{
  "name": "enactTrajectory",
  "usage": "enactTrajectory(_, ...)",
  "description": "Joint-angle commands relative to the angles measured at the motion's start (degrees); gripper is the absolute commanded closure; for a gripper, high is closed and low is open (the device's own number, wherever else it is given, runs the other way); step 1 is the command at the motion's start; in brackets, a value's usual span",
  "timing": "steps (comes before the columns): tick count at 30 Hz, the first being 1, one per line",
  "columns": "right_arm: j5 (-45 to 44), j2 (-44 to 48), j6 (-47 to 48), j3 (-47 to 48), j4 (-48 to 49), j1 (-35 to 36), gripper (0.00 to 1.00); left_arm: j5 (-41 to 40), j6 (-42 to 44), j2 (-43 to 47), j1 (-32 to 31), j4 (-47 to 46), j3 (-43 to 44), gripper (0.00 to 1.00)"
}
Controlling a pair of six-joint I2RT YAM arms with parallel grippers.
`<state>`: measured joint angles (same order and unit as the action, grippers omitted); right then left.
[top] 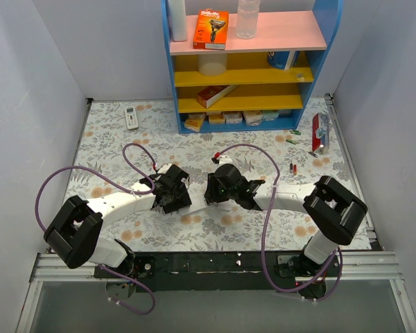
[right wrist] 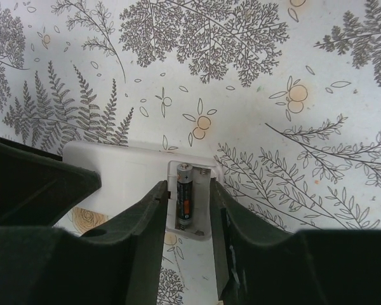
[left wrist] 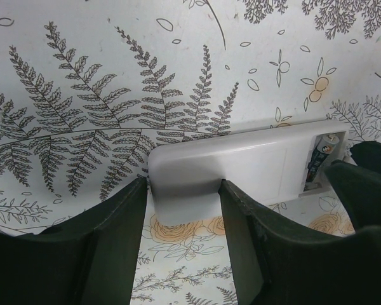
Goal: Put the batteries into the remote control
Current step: Load the battery into the remote control.
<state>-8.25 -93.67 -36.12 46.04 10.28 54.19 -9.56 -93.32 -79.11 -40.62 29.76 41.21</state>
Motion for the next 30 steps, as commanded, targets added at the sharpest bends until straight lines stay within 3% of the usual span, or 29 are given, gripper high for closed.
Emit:
enactTrajectory(1,-3.5,4.1,4.9,2.7,-1.2,0.4,0.60,-0.5,0.7,-0.2,0.2,0.3,1.6,0.51)
enactTrajectory(7,0.9,7.7,23.8,4.8,-1.9,0.1,0.59,-0.5,0.8,0.0,0.2,0.6,1.4,0.51)
enactTrajectory(11,7.4,10.9,37.2,4.0,-0.6,-1.3,0.52,-0.5,0.9,0.1,0.3,0.5,1.5,0.51)
enactTrajectory(13,7.6,10.9,40.2,5.3,-1.3,-2.8,0.49,-0.5,0.9,0.0,0.3,0.5,1.5,0.51)
enactTrajectory(14,10.9,10.4,41.9,7.2,-4.2,-3.9,0.41,-0.3,0.9,0.0,0.3,0.4,1.5,0.51)
enactTrajectory(16,16.1,7.8,44.2,13.8,-14.7,-7.8,0.42,-0.3,1.1,0.2,0.3,0.3,1.4,0.51)
enactTrajectory(18,22.8,6.9,47.2,15.0,-17.7,-10.7,0.46,-0.4,1.3,0.4,0.4,0.2,1.3,0.51)
enactTrajectory(23,25.7,11.8,54.8,7.9,-7.1,-11.7,0.44,-0.7,2.0,0.3,0.6,0.2,1.7,0.51)
enactTrajectory(27,30.4,8.1,58.4,11.9,-14.7,-13.1,0.45,-1.3,2.8,0.1,1.1,0.0,1.6,0.51)
enactTrajectory(30,35.7,7.1,64.7,9.6,-13.5,-13.0,0.45,-1.5,4.0,-0.1,1.4,-0.7,1.9,0.51)
